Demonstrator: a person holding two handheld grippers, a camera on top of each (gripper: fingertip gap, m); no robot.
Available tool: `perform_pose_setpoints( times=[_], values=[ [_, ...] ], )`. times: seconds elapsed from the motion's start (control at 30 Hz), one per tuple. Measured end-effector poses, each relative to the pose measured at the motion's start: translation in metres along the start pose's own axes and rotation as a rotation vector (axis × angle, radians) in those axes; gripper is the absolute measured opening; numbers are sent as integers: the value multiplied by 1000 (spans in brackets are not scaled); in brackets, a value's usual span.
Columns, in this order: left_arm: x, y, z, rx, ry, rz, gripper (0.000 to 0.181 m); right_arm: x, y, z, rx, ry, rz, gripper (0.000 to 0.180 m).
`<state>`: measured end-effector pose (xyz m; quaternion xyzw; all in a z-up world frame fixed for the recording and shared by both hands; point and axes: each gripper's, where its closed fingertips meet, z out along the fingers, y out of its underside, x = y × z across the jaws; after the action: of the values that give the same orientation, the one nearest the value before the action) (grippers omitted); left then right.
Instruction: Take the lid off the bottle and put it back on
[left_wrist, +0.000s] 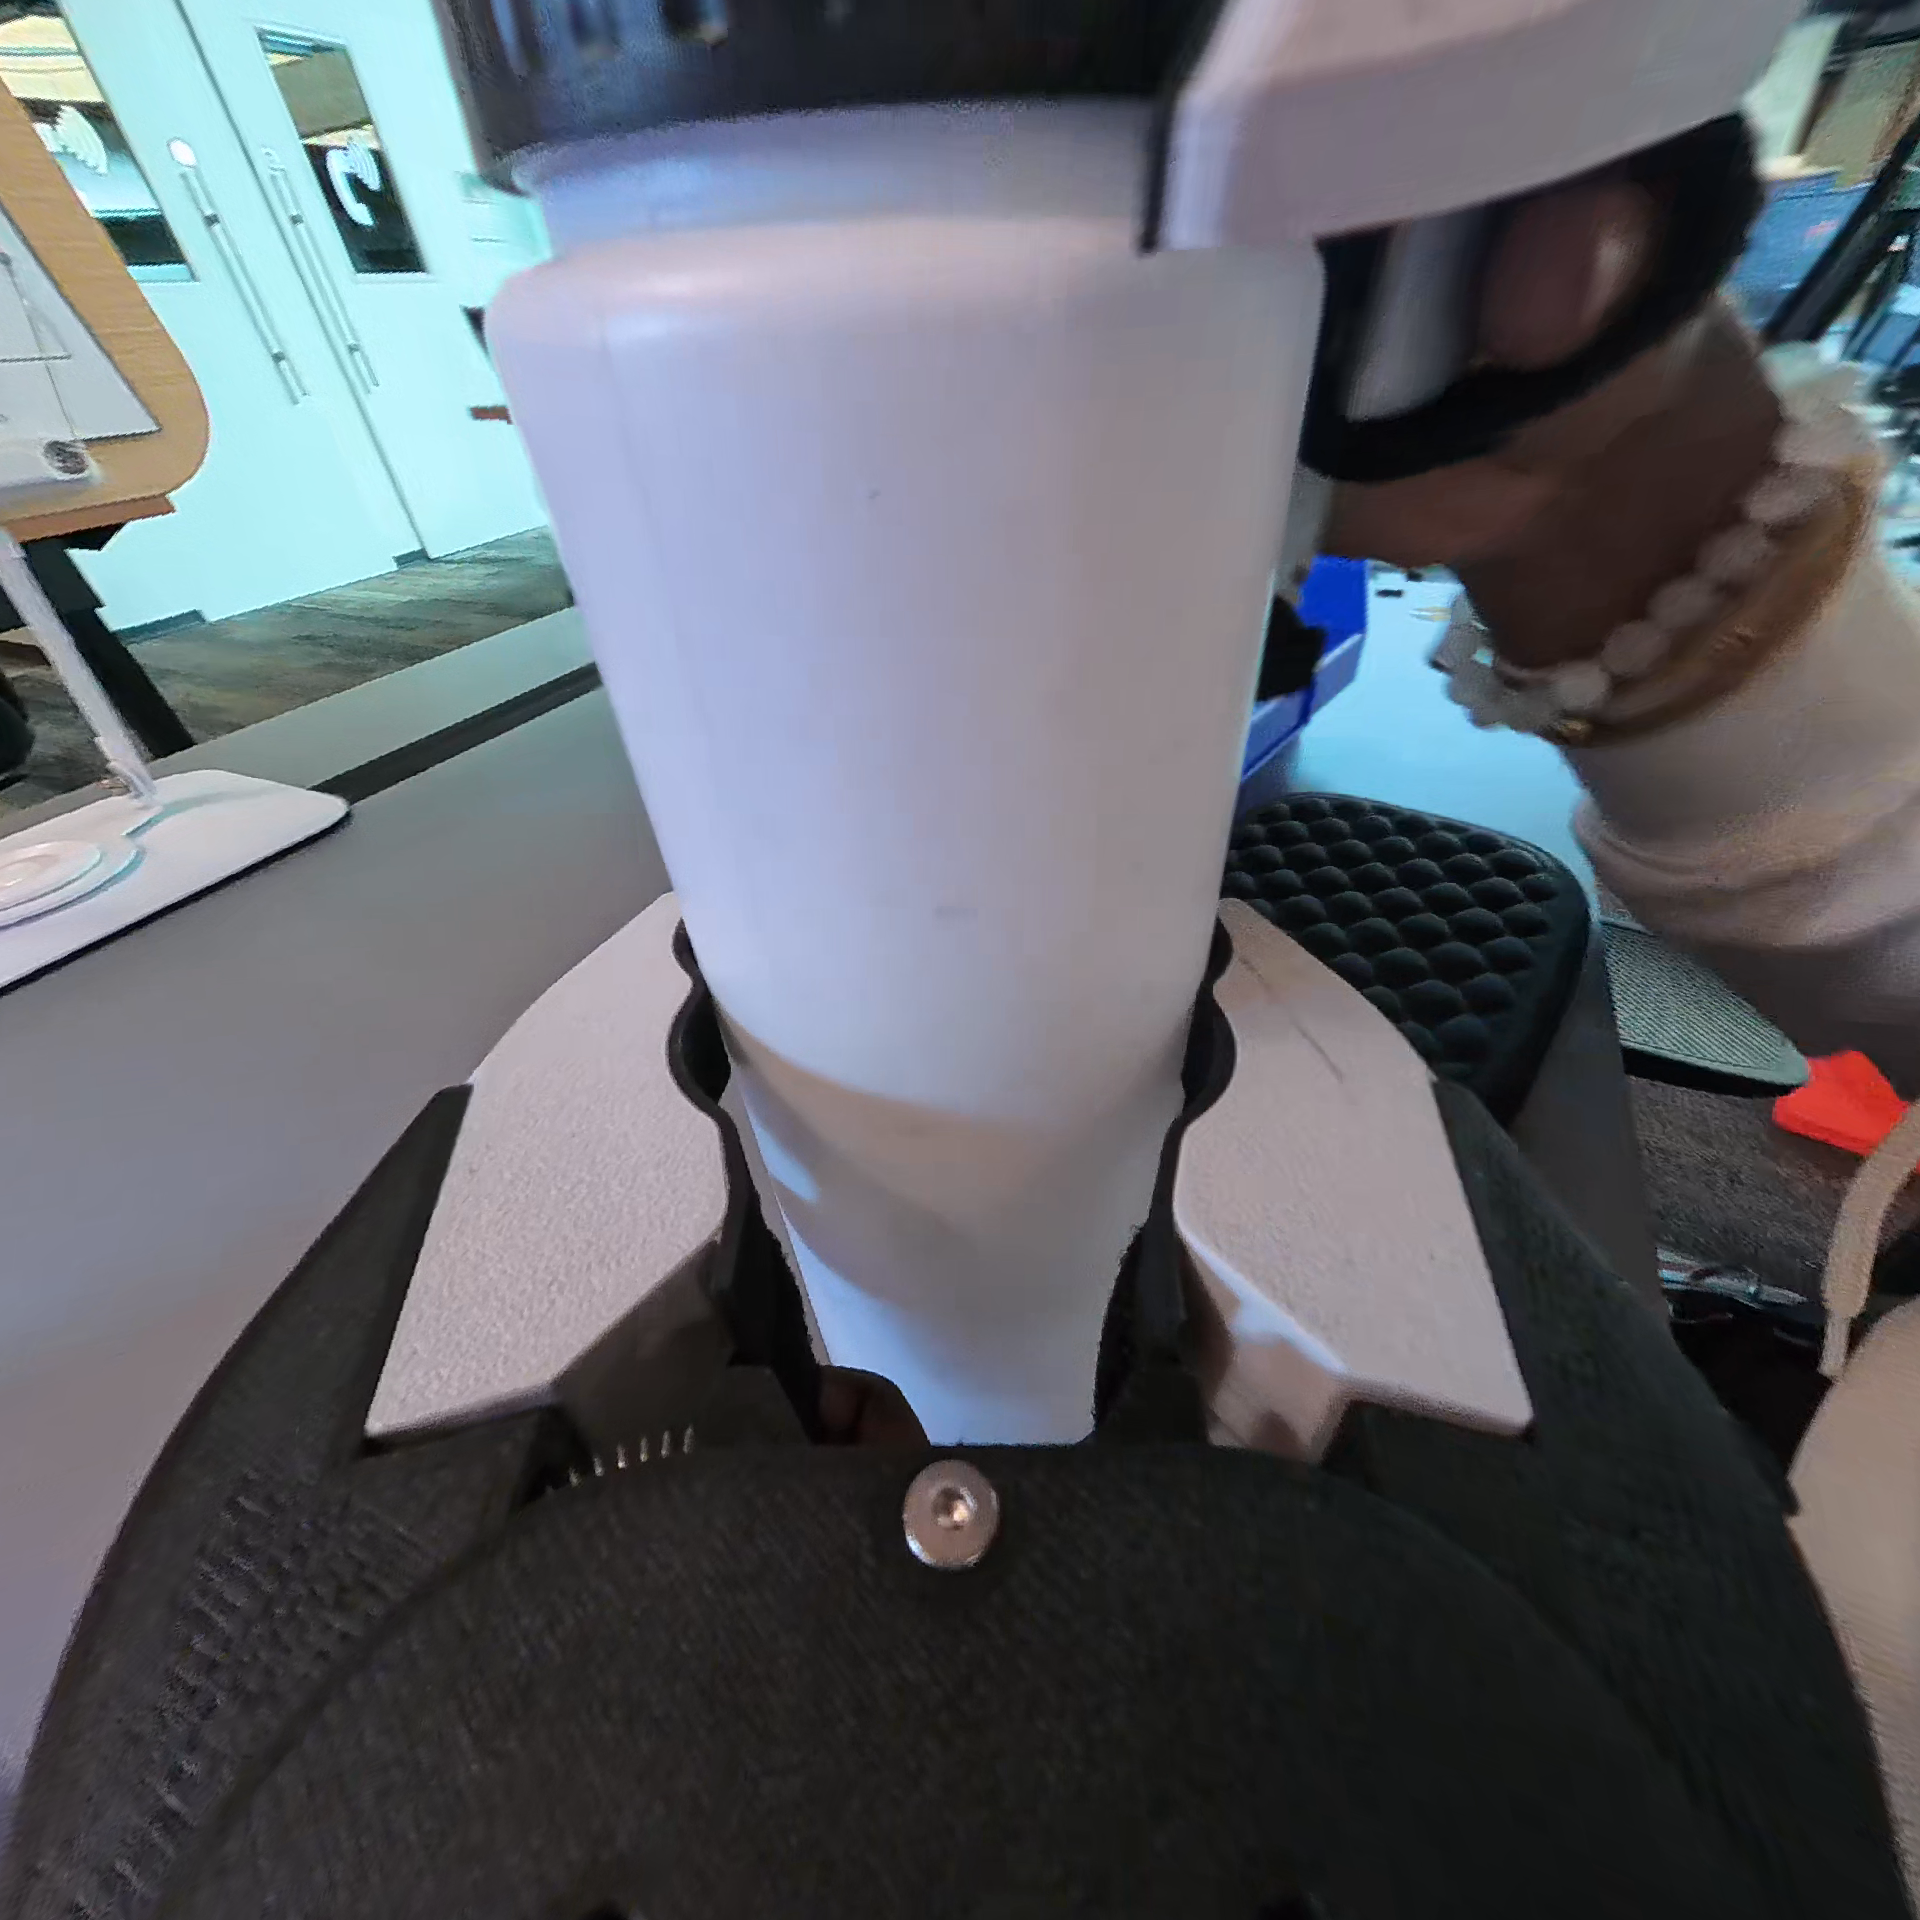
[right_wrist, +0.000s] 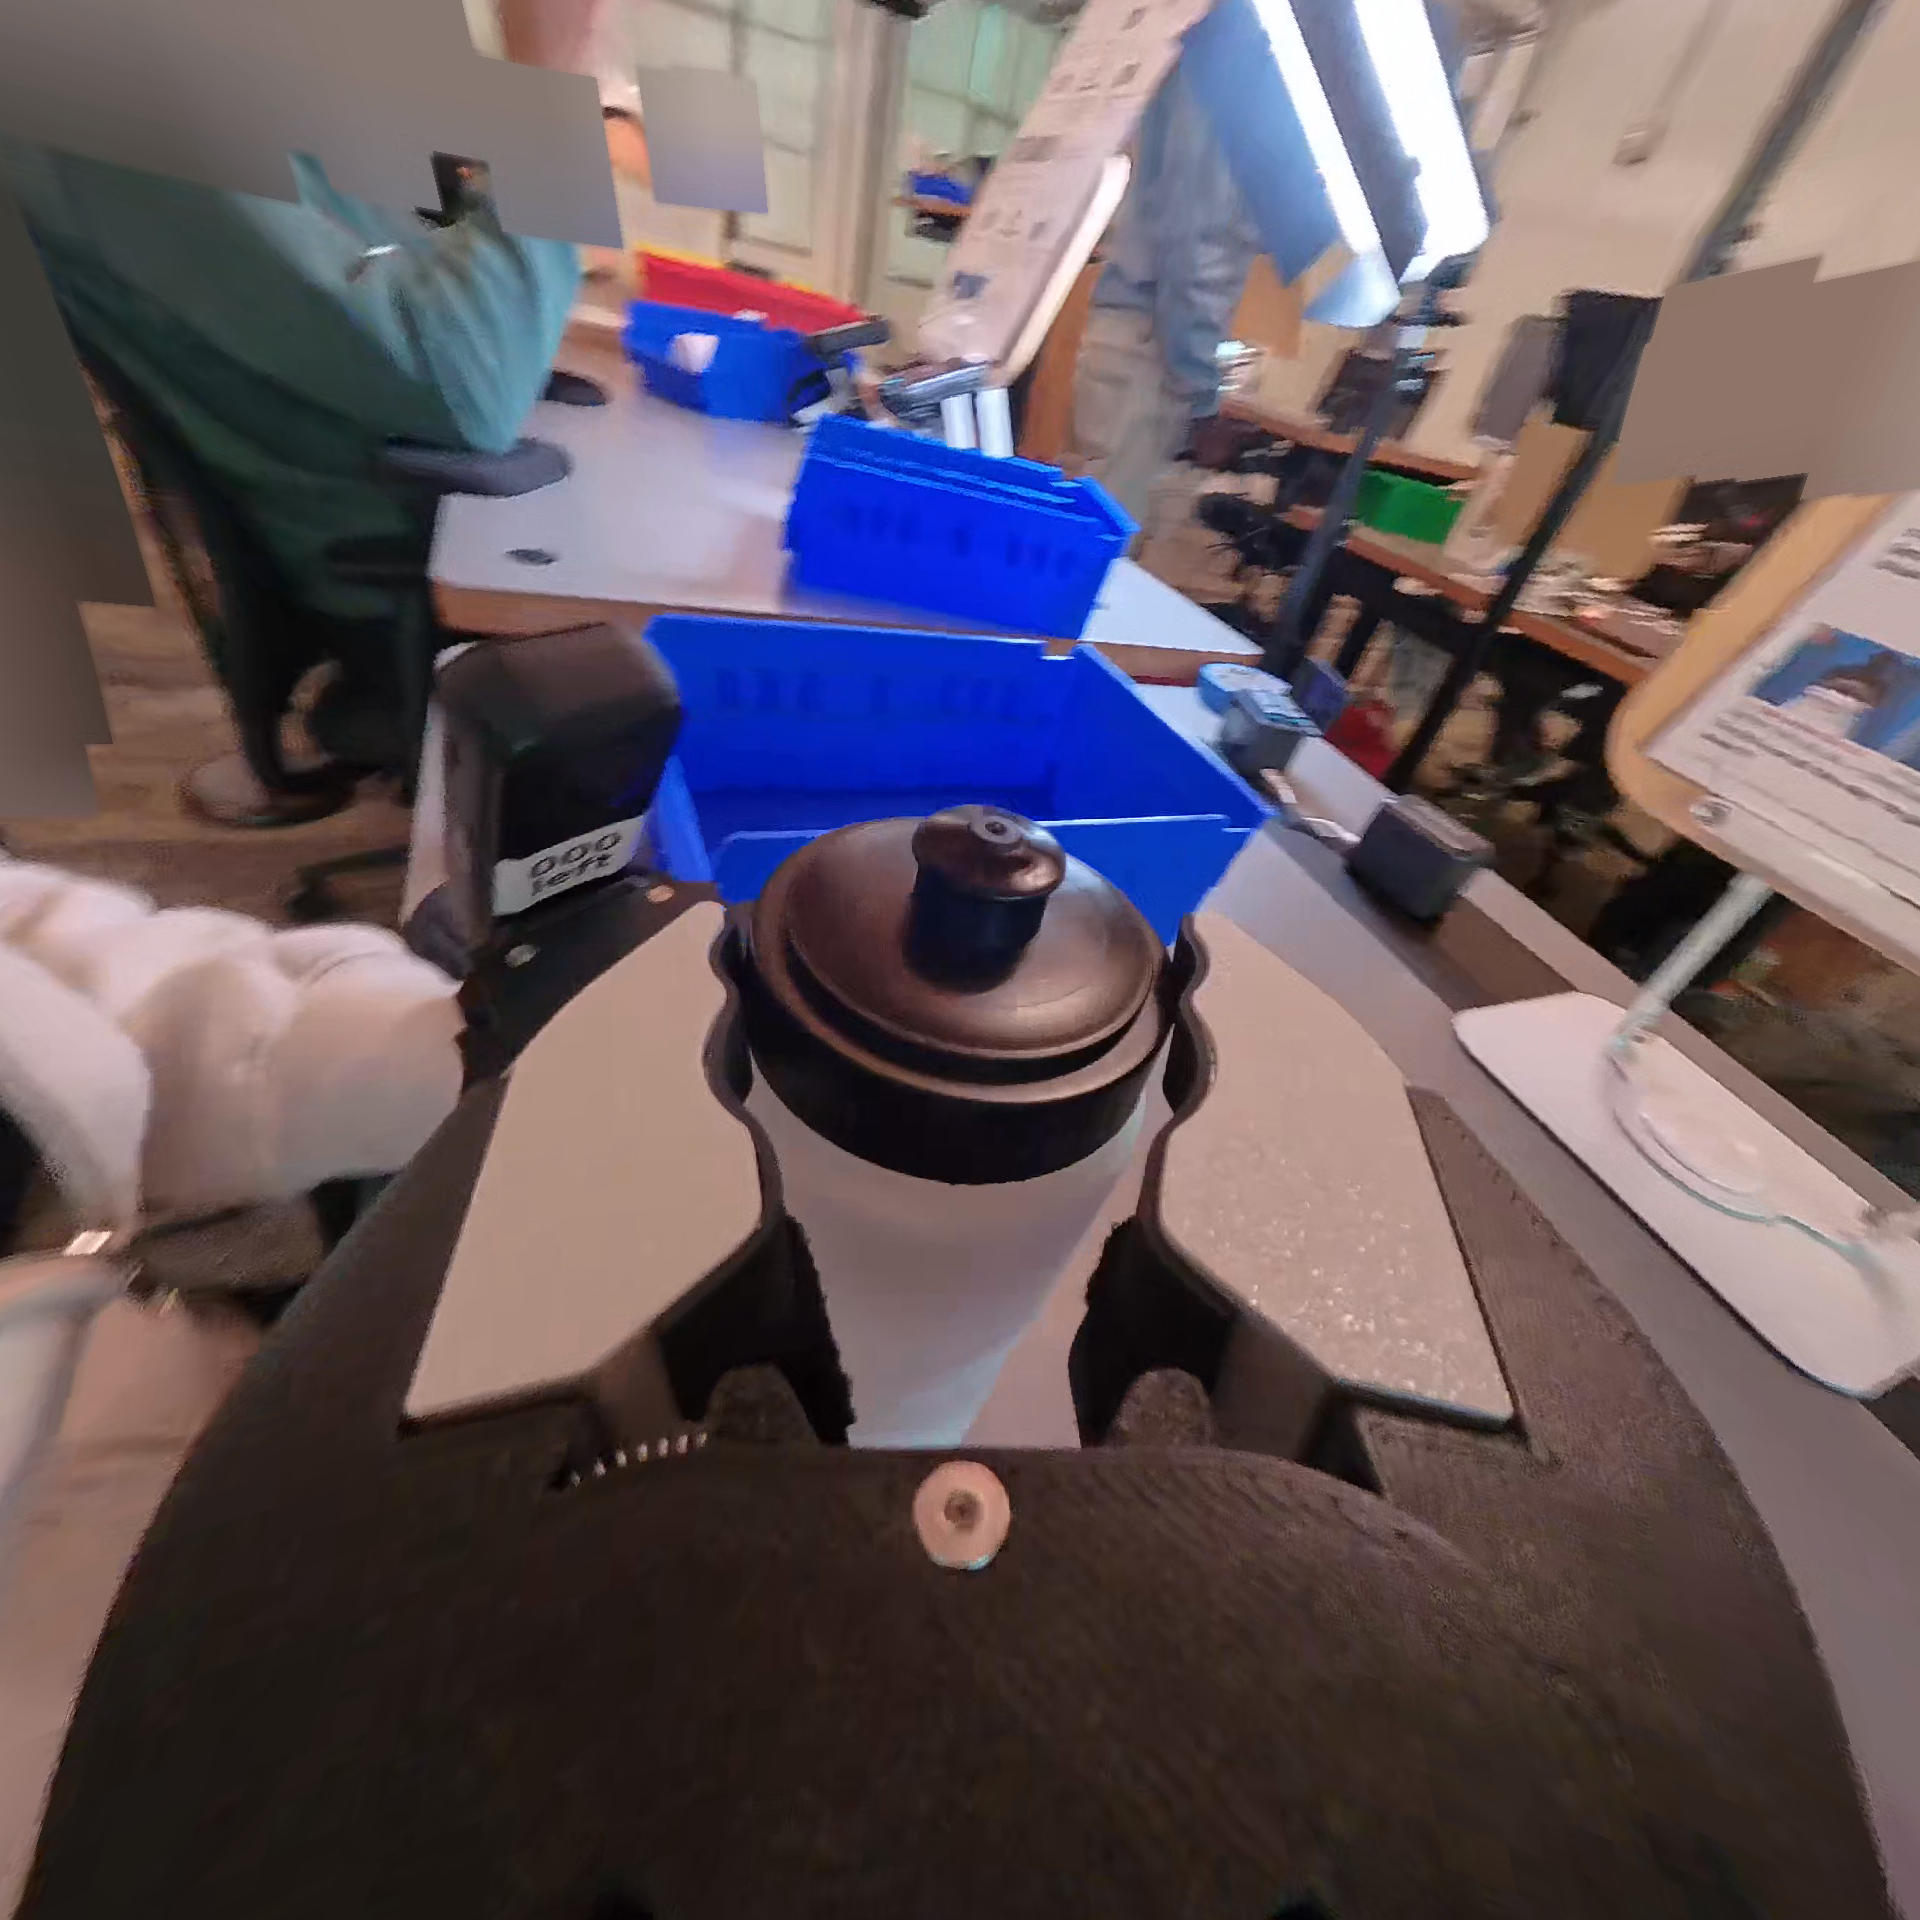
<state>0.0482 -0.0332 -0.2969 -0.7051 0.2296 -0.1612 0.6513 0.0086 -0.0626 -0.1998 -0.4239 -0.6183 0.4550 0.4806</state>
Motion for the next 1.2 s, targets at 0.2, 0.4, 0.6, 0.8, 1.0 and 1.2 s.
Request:
perform_pose_setpoints(
  times=[0.2, 0.4, 0.6, 0.8, 1.0, 1.2],
  values=[
    [27, -2, 0, 13, 175, 18, 88, -28, -1, -20, 2, -534, -116, 78],
    [51, -4, -6, 23, 359, -6, 88, -47, -2, -38, 36, -912, -149, 78],
    [84, -8, -18, 42, 595, -52, 88, -68, -7, -54, 60, -1144, -144, 79],
    [72, -10, -15, 76, 498, -24, 88, -68, -12, -47, 126, -1100, -101, 79],
    [0, -2, 0, 23, 0, 5, 88, -3, -25, -10, 235, -395, 67, 115],
    [-4, -2, 1, 28, -41, 4, 88, -7, -20, 5, 207, -39, -2, 99]
  ],
)
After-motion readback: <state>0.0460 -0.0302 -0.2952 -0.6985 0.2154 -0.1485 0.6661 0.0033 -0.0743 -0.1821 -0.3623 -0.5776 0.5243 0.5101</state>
